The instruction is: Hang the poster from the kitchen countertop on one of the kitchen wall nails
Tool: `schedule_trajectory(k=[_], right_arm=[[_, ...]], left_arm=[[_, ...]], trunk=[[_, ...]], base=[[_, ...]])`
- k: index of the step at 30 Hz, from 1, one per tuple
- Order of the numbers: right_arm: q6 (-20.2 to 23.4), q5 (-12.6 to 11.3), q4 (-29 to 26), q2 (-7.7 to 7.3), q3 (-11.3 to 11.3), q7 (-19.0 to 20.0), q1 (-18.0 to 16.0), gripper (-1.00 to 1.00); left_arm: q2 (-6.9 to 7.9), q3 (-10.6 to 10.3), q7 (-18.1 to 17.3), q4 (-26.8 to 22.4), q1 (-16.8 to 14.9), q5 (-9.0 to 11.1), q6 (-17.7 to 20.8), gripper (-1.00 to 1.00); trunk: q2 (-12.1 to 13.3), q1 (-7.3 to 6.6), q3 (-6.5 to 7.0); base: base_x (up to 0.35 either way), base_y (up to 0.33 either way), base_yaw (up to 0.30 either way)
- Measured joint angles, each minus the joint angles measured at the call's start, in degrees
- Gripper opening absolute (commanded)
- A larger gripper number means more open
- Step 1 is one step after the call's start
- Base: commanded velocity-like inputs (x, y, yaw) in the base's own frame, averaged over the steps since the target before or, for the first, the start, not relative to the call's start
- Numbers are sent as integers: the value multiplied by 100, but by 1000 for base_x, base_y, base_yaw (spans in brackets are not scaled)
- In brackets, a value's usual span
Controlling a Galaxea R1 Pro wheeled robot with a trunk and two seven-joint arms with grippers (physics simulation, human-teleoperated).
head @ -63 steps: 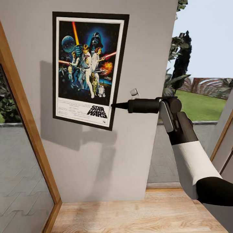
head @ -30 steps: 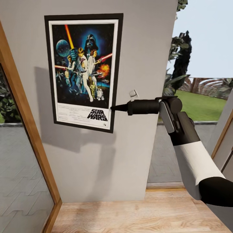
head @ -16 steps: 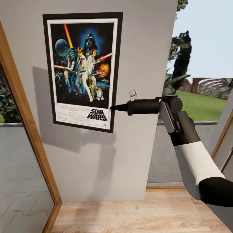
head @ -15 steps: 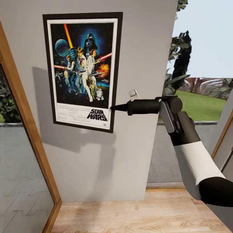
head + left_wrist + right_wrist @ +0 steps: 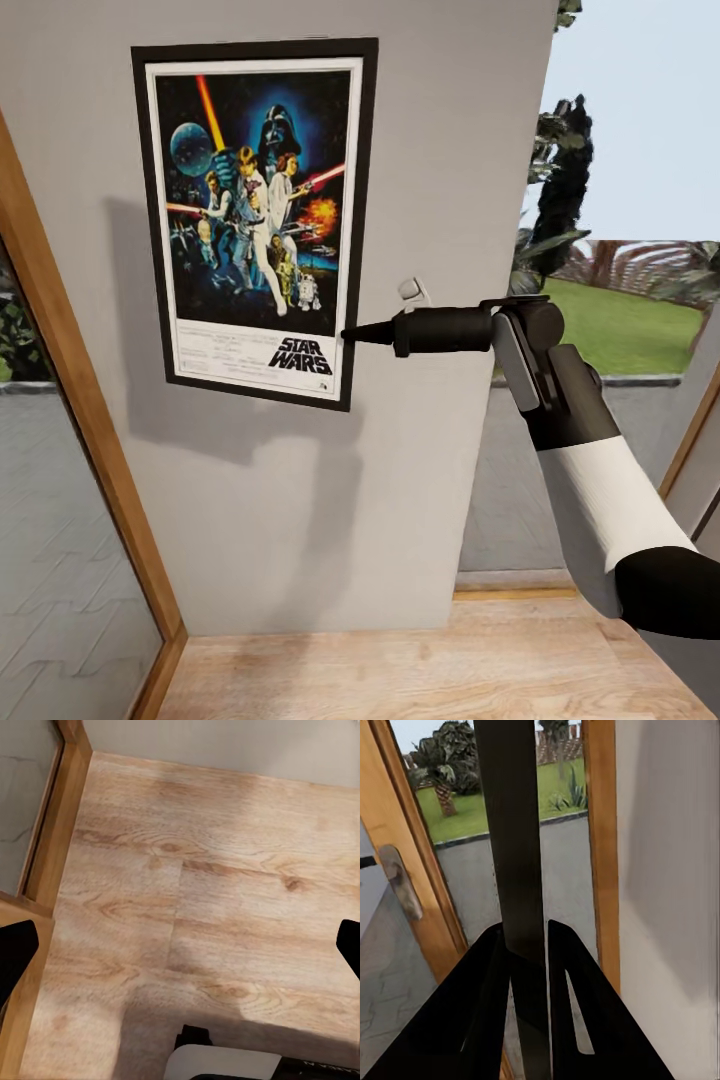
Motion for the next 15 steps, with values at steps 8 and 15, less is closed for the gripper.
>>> schedule_trajectory(k=[8, 15], right_arm=[[1, 5, 0, -42, 3, 0, 0, -100], [7, -6, -230, -213, 226, 37, -2, -100]], left_arm=[[0, 0, 0, -7, 0, 0, 0, 100], [0, 0, 0, -9, 0, 0, 0, 100]], trunk=[[0, 2, 0], [0, 2, 0]], base=[[58, 0, 0], [3, 0, 0]])
